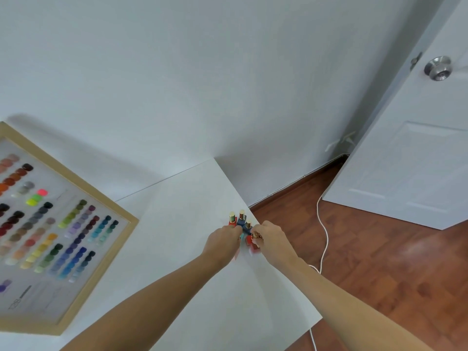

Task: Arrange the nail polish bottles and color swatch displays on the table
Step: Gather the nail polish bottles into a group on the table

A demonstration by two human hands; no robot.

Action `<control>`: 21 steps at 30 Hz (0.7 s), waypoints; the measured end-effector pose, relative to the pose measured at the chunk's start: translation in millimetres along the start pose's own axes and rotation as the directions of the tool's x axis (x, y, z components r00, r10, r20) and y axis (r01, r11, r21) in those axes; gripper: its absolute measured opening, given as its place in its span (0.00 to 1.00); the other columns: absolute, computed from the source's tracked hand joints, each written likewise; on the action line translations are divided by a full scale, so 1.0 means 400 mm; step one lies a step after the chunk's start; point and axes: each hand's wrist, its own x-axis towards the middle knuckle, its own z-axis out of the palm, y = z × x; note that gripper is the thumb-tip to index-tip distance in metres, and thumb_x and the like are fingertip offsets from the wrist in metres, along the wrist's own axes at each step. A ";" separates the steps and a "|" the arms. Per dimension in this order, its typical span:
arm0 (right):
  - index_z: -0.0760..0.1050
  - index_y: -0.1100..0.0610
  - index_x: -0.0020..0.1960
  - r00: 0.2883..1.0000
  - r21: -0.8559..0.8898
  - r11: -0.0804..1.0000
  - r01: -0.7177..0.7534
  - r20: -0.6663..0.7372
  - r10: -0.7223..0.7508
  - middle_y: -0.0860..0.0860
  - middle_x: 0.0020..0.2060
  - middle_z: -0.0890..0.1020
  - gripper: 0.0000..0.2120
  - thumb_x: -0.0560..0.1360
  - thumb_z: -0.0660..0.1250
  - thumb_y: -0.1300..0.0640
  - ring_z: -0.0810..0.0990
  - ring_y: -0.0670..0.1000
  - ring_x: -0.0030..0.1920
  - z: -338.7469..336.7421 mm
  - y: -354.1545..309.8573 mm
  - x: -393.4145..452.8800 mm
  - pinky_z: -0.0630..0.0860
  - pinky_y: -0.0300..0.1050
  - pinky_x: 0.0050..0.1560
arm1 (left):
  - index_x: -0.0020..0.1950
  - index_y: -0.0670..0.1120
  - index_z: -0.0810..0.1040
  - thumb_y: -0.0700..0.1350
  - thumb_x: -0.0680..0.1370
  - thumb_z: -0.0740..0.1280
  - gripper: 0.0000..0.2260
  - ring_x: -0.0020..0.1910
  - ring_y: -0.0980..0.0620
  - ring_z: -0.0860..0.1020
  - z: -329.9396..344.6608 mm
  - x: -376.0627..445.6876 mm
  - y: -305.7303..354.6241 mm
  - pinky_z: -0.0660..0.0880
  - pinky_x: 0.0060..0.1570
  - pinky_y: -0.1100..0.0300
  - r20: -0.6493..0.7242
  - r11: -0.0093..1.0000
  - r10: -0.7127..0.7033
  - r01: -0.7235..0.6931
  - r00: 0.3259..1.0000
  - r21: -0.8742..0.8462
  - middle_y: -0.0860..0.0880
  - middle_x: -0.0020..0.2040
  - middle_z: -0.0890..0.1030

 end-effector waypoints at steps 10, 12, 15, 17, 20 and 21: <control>0.69 0.52 0.65 0.997 0.128 0.992 0.018 -0.072 -0.009 0.52 0.53 0.79 0.19 0.76 0.67 0.61 0.78 0.50 0.50 0.017 0.003 -0.030 0.73 0.35 0.50 | 0.63 0.46 0.70 0.43 0.81 0.59 0.11 0.52 0.44 0.79 0.011 -0.022 -0.009 0.76 0.47 0.55 0.012 0.998 0.014 -0.014 1.000 -0.054 0.45 0.59 0.79; 0.67 0.50 0.65 0.996 0.140 0.990 0.013 -0.089 -0.001 0.51 0.55 0.79 0.22 0.75 0.68 0.61 0.79 0.50 0.52 0.021 0.000 -0.037 0.74 0.36 0.52 | 0.64 0.47 0.68 0.43 0.80 0.61 0.12 0.53 0.43 0.80 0.012 -0.029 -0.012 0.77 0.47 0.55 0.015 0.997 0.023 -0.021 1.000 -0.075 0.45 0.61 0.79; 0.64 0.48 0.65 0.995 0.153 0.988 0.014 -0.096 0.001 0.50 0.56 0.79 0.22 0.75 0.67 0.60 0.79 0.51 0.54 0.029 -0.005 -0.046 0.77 0.41 0.56 | 0.65 0.47 0.67 0.44 0.81 0.60 0.13 0.54 0.44 0.79 0.011 -0.039 -0.018 0.77 0.50 0.55 0.018 0.994 0.035 -0.033 0.999 -0.108 0.45 0.62 0.78; 0.63 0.48 0.66 0.994 0.136 0.991 0.005 -0.110 0.011 0.50 0.57 0.78 0.23 0.76 0.67 0.60 0.79 0.52 0.54 0.034 -0.009 -0.052 0.78 0.42 0.57 | 0.66 0.47 0.67 0.44 0.81 0.60 0.14 0.55 0.43 0.79 0.008 -0.047 -0.022 0.78 0.52 0.54 0.016 0.989 0.053 -0.050 0.998 -0.142 0.45 0.63 0.77; 0.64 0.49 0.68 0.988 0.110 0.994 -0.006 -0.152 0.023 0.51 0.59 0.77 0.23 0.76 0.67 0.58 0.80 0.53 0.54 0.038 -0.018 -0.062 0.76 0.37 0.55 | 0.69 0.48 0.66 0.44 0.80 0.61 0.17 0.57 0.43 0.78 -0.006 -0.063 -0.034 0.77 0.55 0.53 0.007 0.980 0.074 -0.071 0.997 -0.188 0.45 0.65 0.76; 0.65 0.50 0.68 0.986 0.105 0.994 -0.005 -0.165 0.022 0.51 0.60 0.76 0.23 0.76 0.67 0.58 0.80 0.54 0.54 0.040 -0.023 -0.068 0.76 0.37 0.54 | 0.69 0.48 0.65 0.44 0.80 0.62 0.18 0.58 0.44 0.78 -0.013 -0.069 -0.040 0.77 0.56 0.54 0.005 0.977 0.078 -0.075 0.997 -0.198 0.45 0.66 0.75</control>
